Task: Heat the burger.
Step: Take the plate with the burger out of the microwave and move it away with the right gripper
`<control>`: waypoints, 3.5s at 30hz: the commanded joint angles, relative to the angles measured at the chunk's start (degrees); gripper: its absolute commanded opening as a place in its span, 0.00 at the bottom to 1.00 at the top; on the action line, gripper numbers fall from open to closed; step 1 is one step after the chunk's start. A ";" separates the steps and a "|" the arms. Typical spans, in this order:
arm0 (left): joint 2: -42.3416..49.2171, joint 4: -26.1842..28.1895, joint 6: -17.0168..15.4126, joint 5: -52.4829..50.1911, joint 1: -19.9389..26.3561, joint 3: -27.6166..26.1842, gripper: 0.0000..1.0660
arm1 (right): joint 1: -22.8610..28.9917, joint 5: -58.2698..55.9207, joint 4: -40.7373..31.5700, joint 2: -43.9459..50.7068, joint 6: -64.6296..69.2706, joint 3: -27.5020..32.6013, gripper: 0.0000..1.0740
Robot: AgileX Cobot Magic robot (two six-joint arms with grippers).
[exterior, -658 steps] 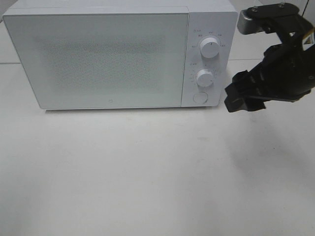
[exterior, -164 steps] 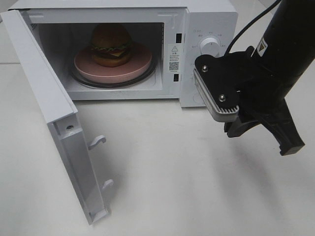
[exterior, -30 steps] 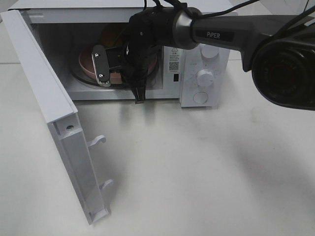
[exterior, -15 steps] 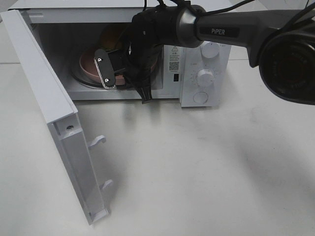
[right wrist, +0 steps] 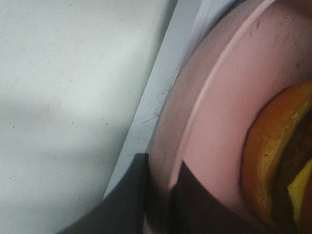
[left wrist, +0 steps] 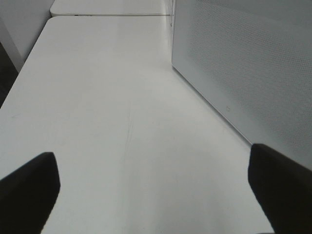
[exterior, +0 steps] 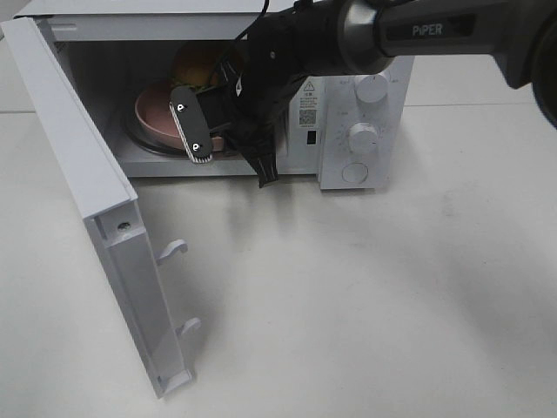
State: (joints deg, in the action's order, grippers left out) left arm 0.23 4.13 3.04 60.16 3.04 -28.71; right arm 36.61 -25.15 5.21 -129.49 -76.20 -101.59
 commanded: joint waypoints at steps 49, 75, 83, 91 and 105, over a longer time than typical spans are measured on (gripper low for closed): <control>1.26 0.00 -0.11 -0.80 0.06 0.23 0.94 | 1.49 20.40 0.17 34.43 -4.70 45.72 0.00; 1.26 0.00 -0.11 -0.80 0.06 0.23 0.94 | 1.49 13.06 0.17 60.45 -4.18 66.86 0.00; 1.26 0.00 -0.11 -0.80 0.06 0.23 0.94 | 1.49 7.73 0.17 69.50 -2.35 70.93 0.00; 1.26 0.00 -0.11 -0.80 0.06 0.23 0.94 | 1.49 2.01 0.63 77.86 0.46 74.77 0.00; 1.26 0.00 -0.11 -0.80 0.06 0.23 0.94 | 1.49 -8.65 8.48 89.50 12.55 76.32 0.00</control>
State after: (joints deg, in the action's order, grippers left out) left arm 0.23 4.13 3.04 60.16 3.04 -28.71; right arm 38.45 -35.81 10.83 -41.37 -66.00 -25.21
